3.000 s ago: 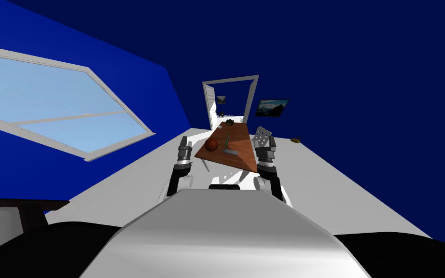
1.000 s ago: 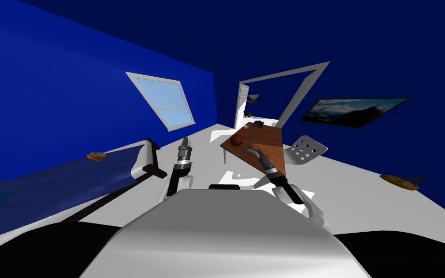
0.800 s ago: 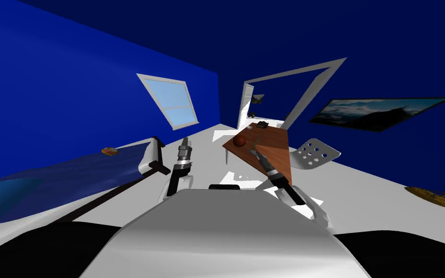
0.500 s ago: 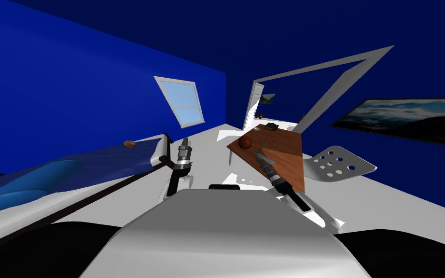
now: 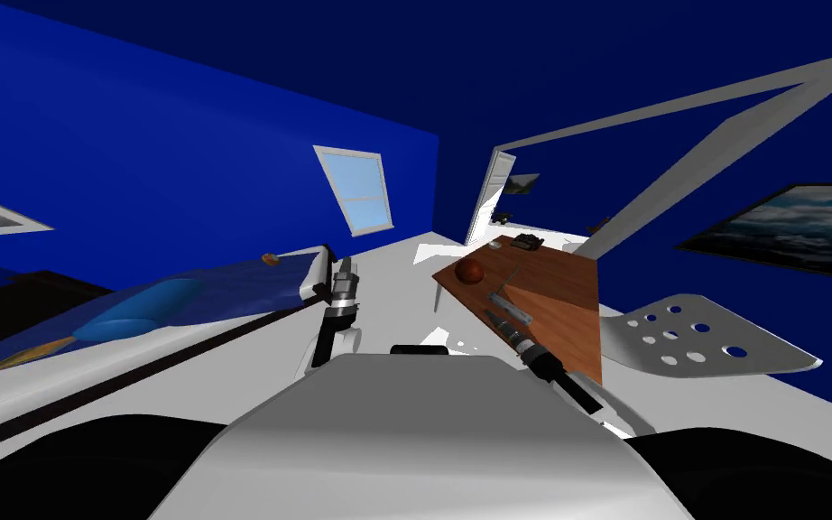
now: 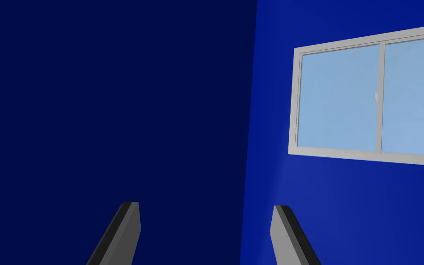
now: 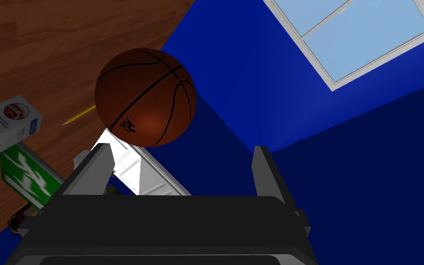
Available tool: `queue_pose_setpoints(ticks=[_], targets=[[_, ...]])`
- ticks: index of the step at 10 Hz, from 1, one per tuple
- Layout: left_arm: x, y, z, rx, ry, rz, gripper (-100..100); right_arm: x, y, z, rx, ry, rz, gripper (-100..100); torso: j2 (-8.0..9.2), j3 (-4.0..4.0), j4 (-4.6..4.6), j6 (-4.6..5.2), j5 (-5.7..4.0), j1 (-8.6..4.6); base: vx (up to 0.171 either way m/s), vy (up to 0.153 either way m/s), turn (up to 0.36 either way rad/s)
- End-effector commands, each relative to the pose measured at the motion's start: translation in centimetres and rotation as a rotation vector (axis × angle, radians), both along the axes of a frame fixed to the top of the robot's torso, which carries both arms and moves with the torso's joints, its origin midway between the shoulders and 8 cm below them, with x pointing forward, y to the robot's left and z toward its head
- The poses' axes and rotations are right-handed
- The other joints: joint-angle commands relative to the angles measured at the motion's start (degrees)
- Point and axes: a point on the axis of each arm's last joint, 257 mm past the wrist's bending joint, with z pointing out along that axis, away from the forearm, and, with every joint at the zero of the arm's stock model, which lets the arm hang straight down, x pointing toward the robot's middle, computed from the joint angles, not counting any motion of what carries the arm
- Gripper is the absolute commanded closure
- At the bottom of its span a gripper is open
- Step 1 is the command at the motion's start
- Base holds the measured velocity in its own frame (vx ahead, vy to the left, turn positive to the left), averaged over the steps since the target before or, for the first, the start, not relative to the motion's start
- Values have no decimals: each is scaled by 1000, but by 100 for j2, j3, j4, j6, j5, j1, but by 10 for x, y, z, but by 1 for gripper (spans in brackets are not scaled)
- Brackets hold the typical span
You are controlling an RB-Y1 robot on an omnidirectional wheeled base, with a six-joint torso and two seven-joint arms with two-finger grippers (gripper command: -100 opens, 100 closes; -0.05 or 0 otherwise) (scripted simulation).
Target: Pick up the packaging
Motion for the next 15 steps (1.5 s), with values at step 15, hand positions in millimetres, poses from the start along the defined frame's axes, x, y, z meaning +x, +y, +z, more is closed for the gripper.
queue_pose_setpoints(ticks=[15], targets=[[0,0,0,0,0,0,0,-222,-140,-132,-547,606,209,-100,-10,-5,-1,0,-2,-9,54,-15,238]])
